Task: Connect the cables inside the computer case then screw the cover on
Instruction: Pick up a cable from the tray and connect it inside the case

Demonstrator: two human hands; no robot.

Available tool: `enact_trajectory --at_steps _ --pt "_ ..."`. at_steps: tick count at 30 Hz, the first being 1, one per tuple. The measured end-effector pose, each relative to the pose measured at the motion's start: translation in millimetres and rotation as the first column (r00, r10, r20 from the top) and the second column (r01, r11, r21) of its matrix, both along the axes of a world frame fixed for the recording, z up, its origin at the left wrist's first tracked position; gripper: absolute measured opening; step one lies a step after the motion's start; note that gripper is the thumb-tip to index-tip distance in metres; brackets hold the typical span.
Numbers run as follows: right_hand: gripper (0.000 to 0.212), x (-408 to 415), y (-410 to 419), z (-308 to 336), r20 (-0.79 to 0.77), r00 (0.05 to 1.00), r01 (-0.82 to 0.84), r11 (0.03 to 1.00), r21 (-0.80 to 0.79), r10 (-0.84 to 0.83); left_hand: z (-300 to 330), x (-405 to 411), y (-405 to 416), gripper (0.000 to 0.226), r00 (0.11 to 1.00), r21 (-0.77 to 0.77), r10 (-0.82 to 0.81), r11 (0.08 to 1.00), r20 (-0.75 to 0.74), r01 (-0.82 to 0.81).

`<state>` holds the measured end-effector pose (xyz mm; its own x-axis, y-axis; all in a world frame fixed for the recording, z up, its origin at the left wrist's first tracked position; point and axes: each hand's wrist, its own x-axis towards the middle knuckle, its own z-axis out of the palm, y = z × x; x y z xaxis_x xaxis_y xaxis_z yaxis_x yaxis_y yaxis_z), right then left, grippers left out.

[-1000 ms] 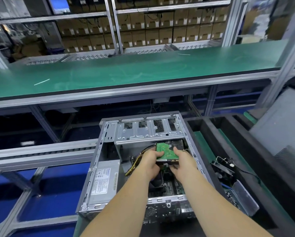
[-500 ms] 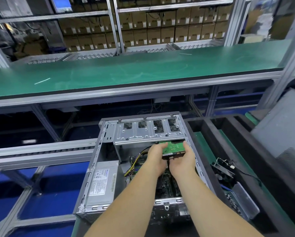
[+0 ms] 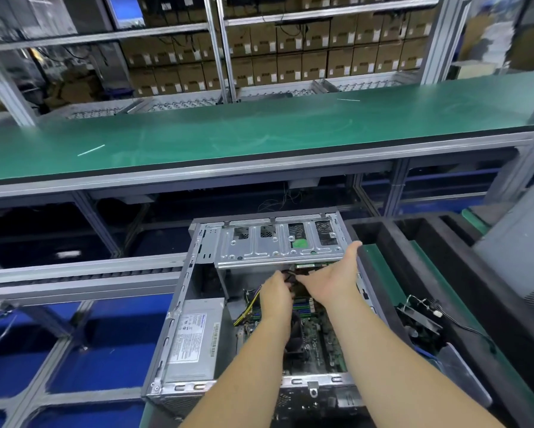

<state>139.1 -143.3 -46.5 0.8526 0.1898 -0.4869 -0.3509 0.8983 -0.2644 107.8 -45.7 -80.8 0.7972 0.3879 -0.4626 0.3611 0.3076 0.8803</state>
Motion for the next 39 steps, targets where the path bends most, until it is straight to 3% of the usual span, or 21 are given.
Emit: enact_trajectory --at_steps 3,6,10,12,14,16,19,21,23,25,27,29,33,36,39 --pt "0.114 -4.8 -0.4 -1.5 0.035 0.999 -0.033 0.999 -0.026 0.034 -3.0 -9.2 -1.1 0.027 0.997 0.225 -0.052 0.973 0.054 0.039" --pt "0.101 -20.2 4.0 -0.6 -0.027 0.992 -0.128 0.987 -0.101 0.126 5.1 -19.0 -0.9 0.030 0.991 0.490 -0.090 0.871 0.096 0.031" --pt "0.038 -32.4 2.9 18.8 -0.067 0.959 -0.282 0.902 -0.328 0.275 24.3 -22.7 -14.5 0.029 0.970 0.628 -0.174 0.778 0.172 0.028" --pt "0.018 -33.0 -10.3 29.6 -0.022 0.970 -0.218 0.828 -0.517 0.241 34.9 -19.1 -31.1 0.031 0.944 0.670 -0.262 0.740 0.200 0.063" --pt "0.016 -33.7 -30.3 39.6 0.052 0.973 -0.132 0.723 -0.678 0.226 45.3 -16.0 -52.6 0.034 0.912 0.688 -0.344 0.719 0.225 0.101" --pt "0.022 -34.3 -56.5 43.3 0.092 0.977 -0.055 0.647 -0.760 0.190 52.6 -12.9 -78.4 0.034 0.876 0.716 -0.424 0.683 0.231 0.142" --pt "0.015 -36.1 -107.2 32.5 0.130 0.990 0.075 0.560 -0.825 0.060 58.7 -11.4 -121.0 0.032 0.823 0.810 -0.554 0.537 0.128 0.235" --pt "0.015 -38.7 -145.2 12.5 0.151 0.988 0.145 0.434 -0.889 -0.021 57.5 -11.4 -145.9 0.028 0.787 0.885 -0.617 0.372 0.010 0.280" --pt "0.024 -44.1 -182.8 -16.8 0.075 0.993 0.090 0.191 -0.977 -0.086 53.7 -10.9 -166.0 0.024 0.744 0.933 -0.660 0.194 -0.104 0.303" --pt "0.038 -50.9 -215.8 -46.2 -0.005 0.993 -0.014 -0.078 -0.997 -0.120 49.4 -9.1 -183.0 0.021 0.691 0.923 -0.691 0.093 -0.210 0.373" --pt "0.052 -56.4 -240.4 -67.5 -0.092 0.990 -0.121 -0.294 -0.948 -0.109 44.6 -6.4 -199.2 0.021 0.662 0.886 -0.705 0.104 -0.255 0.453" --pt "0.062 -61.0 -256.5 -80.7 -0.230 0.969 -0.244 -0.436 -0.866 -0.084 37.6 -4.7 -212.5 0.021 0.675 0.817 -0.698 0.232 -0.238 0.528" --pt "0.054 -61.4 -279.0 -103.6 -0.406 0.914 -0.373 -0.411 -0.832 -0.008 15.6 -7.2 -229.7 0.020 0.701 0.709 -0.663 0.361 -0.262 0.606" --pt "0.029 -62.4 -287.6 -115.4 -0.379 0.925 -0.327 -0.455 -0.829 0.026 1.0 -9.7 -233.4 0.016 0.722 0.671 -0.632 0.409 -0.282 0.619" --pt "0.021 -65.8 -292.8 -113.2 -0.319 0.947 -0.301 -0.470 -0.830 -0.042 -4.2 -7.8 -234.2 0.019 0.734 0.654 -0.617 0.435 -0.285 0.619"
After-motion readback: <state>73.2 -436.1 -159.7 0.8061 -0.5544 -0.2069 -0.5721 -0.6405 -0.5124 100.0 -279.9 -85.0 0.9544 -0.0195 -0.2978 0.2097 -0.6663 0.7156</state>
